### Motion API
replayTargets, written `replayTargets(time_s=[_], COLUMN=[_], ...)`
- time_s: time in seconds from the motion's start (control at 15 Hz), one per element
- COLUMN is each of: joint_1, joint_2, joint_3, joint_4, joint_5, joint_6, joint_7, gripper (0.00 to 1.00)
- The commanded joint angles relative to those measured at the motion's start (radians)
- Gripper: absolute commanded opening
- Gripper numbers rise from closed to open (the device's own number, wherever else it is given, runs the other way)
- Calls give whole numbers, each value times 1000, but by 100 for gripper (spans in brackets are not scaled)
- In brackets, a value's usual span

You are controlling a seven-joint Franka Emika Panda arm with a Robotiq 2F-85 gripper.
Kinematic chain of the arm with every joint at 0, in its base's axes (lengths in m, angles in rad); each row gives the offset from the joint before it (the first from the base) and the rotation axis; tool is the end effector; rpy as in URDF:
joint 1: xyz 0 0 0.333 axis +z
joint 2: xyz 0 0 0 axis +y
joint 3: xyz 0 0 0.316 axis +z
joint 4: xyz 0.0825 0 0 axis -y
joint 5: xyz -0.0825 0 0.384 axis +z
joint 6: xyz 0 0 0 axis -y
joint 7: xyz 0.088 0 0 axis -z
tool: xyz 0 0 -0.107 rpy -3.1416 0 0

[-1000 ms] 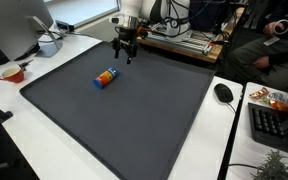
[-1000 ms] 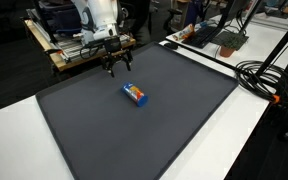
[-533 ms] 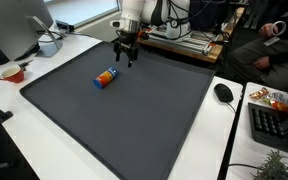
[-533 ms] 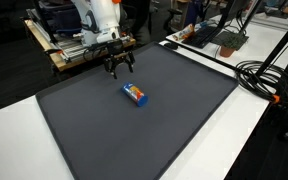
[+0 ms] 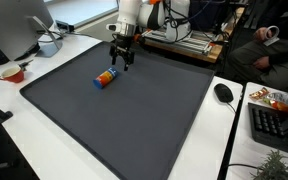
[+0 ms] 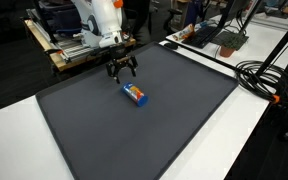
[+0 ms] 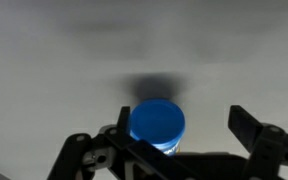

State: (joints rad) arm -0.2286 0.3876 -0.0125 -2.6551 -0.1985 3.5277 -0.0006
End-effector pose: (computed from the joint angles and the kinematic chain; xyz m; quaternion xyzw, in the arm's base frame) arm 0.4341 -0.0824 0.1664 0.9709 -0.0175 0.2384 0.0169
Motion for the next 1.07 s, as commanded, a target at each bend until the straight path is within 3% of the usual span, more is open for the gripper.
replayTargets(time_s=[0.0, 0.53, 0.6, 0.67, 1.0], joint_1=[-27, -113, -121, -129, -145], joint_2=[72, 159, 166, 171, 191], joint_3=[7, 62, 66, 70, 70], joint_4=[56, 139, 146, 151, 169], joint_5=[-17, -81, -87, -95, -115], joint_6=[36, 48, 53, 57, 77], joint_7=[-14, -5, -5, -6, -11], gripper=[100, 98, 82, 73, 39])
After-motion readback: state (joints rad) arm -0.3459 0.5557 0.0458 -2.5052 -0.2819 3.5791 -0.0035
